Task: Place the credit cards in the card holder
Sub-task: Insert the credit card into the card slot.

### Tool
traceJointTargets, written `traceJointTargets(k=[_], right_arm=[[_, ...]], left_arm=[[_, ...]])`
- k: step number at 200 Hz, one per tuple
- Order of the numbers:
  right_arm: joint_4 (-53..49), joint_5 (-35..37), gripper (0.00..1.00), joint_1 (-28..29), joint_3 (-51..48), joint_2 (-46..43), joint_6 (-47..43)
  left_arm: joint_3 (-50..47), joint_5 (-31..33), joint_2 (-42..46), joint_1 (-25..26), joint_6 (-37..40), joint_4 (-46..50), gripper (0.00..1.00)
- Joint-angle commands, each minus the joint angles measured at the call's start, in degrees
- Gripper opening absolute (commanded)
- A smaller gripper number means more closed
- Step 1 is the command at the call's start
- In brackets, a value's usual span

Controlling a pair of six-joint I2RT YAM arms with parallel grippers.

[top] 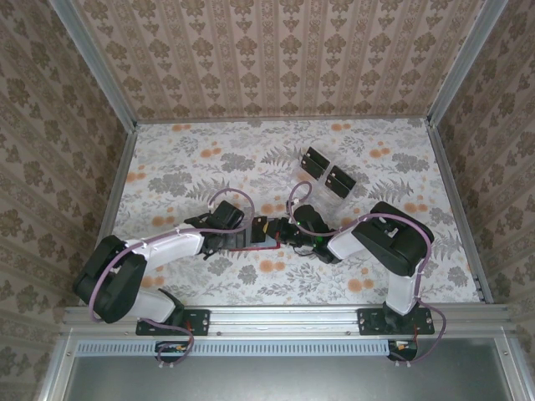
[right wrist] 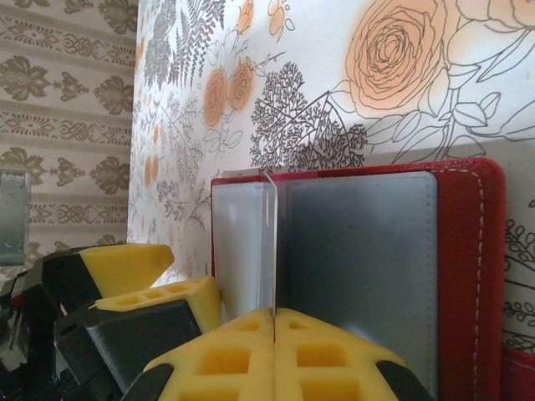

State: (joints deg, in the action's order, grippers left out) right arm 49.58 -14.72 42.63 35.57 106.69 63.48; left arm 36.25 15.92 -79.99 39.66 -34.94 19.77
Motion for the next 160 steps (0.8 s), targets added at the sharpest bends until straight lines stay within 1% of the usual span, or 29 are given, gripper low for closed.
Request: traceJointTargets(k=[1, 73, 160], right_arm=[[0.71, -1.41, 0.00, -0.18, -0.73, 0.28, 0.60], [0.08, -2.99, 0.00, -0.30, -1.82, 0.61, 0.67], [-0.62, -6.42, 0.00, -0.78, -0.08, 3.15, 1.03]], left_arm=[[-1.63, 1.39, -0.26, -0.22, -0.62, 3.92, 1.00], [-1.65, 1.39, -0.43, -0.20, -0.65, 3.87, 1.00], [-1.62, 1.32, -0.43, -0.13, -0.75, 3.87, 1.00]])
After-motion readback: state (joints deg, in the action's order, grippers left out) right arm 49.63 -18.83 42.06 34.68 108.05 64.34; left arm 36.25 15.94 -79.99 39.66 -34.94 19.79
